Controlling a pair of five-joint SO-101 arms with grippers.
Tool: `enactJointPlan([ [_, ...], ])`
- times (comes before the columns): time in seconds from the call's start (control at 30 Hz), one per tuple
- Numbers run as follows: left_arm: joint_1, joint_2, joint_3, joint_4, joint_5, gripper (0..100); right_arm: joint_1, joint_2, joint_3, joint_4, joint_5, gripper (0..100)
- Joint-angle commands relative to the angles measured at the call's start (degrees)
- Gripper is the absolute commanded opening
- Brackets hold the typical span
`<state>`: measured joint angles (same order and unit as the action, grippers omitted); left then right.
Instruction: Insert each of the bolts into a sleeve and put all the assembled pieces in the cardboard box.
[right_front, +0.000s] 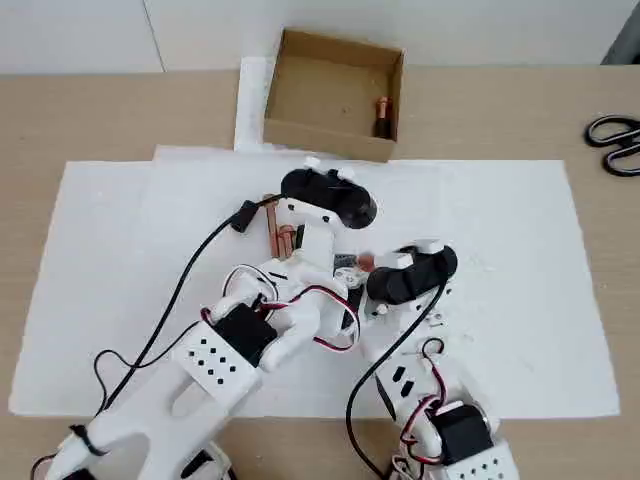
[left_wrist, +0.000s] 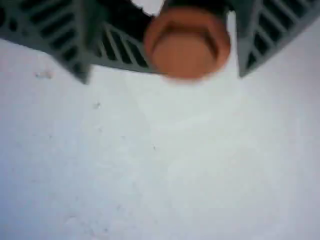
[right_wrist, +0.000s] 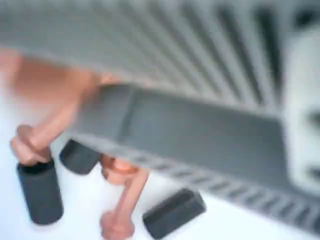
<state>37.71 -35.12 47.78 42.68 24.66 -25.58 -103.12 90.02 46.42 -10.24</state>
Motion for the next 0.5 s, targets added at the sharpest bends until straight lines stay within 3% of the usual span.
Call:
enactJointPlan([
  [0.0,0.1,0.0,-1.4,0.8,-0.4,25,0.0,-0.9,-2.5,-1.3,-0.2,0.3],
  [0.47,-0.1,-1.5,-1.5,2.5,-0.6,26,0.2,-0.9,-2.5,-1.2,-0.1,0.3],
])
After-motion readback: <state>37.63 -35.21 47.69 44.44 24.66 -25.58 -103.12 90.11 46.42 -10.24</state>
